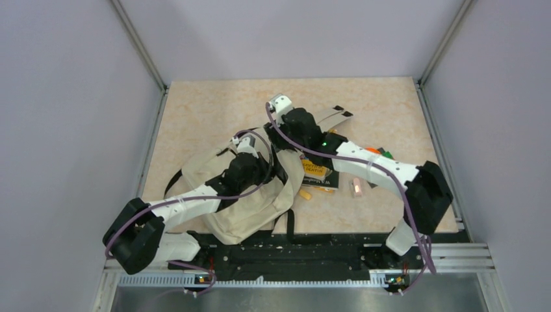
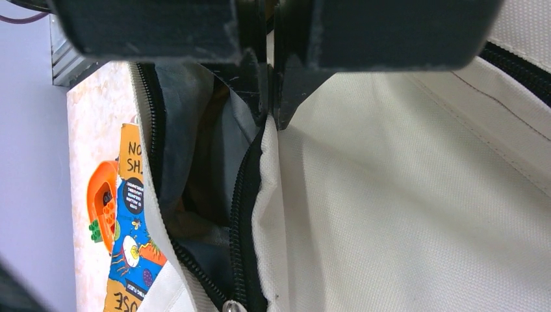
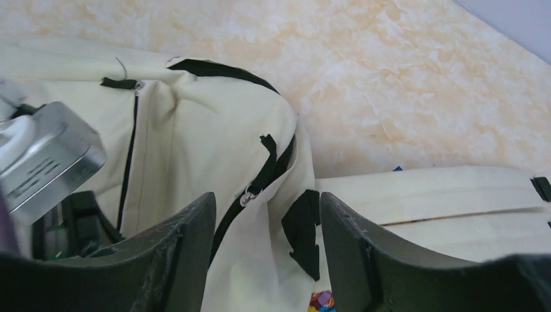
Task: Pack the student bag
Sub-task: Unzip the student bag at the center of the board.
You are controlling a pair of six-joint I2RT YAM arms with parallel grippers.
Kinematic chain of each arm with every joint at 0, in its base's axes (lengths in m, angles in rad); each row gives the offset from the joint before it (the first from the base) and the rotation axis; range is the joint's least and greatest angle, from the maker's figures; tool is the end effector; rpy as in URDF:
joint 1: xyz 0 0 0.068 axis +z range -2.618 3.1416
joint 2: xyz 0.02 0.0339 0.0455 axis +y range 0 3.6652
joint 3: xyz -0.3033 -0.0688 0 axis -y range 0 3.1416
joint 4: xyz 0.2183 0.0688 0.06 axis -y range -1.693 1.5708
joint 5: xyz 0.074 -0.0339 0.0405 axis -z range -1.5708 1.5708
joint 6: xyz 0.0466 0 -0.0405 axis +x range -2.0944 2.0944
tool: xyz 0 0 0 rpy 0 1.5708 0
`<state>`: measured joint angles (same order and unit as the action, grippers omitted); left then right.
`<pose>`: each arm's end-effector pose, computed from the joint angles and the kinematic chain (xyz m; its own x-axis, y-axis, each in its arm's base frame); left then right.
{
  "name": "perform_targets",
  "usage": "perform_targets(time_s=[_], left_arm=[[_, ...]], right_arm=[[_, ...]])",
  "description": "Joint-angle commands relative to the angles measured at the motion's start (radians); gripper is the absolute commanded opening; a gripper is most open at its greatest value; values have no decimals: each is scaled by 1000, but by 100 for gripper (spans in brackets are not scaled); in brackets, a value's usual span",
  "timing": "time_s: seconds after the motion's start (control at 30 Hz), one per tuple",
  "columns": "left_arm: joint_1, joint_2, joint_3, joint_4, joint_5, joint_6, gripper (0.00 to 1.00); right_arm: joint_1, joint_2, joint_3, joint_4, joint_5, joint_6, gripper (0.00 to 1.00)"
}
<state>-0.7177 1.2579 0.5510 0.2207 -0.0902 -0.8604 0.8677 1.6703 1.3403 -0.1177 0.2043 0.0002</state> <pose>0.1821 -0.1534 0.2497 -0.6806 -0.4081 -0.6085 0.1212 0.7564 -0.6428 0.2555 0.2868 0.3495 -0.2800 -0.3301 -0.9015 -0.6287 0.7727 -0.0876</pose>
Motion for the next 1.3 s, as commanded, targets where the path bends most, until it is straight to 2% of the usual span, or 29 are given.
perform_targets(time_s=[0.0, 0.23, 0.5, 0.57, 0.6, 0.67, 0.7, 0.73, 0.83, 0.93, 1.03, 1.17, 1.2, 1.27], left_arm=[[-12, -29, -22, -42, 20, -17, 0], [-13, -53, -38, -27, 22, -7, 0], [-12, -69, -44, -27, 32, 0, 0], [-12, -73, -46, -32, 27, 2, 0], [-12, -76, -48, -35, 25, 4, 0], [-12, -81, -49, -45, 19, 5, 0], [-12, -85, -51, -54, 12, 5, 0], [-12, -89, -53, -62, 6, 4, 0], [-13, -106, -65, -90, -20, -5, 0], [-12, -116, -82, -96, -10, -7, 0], [-13, -115, -86, -90, 31, 15, 0], [-12, -131, -77, -91, 72, 65, 0], [-12, -141, -71, -92, 77, 78, 1], [-13, -161, -49, -92, 79, 109, 11]], right_arm=[[-6, -154, -59, -4, -25, 61, 61], [16, -178, -107, -53, -67, 94, 69], [55, -41, -17, -125, 33, 73, 69], [58, -10, 2, -141, 73, 72, 64], [58, 3, 6, -147, 108, 82, 58], [57, 16, 10, -159, 216, 129, 31], [58, 13, 6, -167, 264, 160, 20], [55, -1, -6, -166, 296, 182, 14], [30, -66, -92, -115, 269, 248, 9], [-13, -123, -206, -67, 128, 328, 8], [-30, -132, -284, -16, -11, 365, 0], [-30, -125, -343, 22, -143, 397, 0], [-30, -131, -363, 41, -174, 408, 0], [-28, -148, -398, 82, -230, 425, 0]])
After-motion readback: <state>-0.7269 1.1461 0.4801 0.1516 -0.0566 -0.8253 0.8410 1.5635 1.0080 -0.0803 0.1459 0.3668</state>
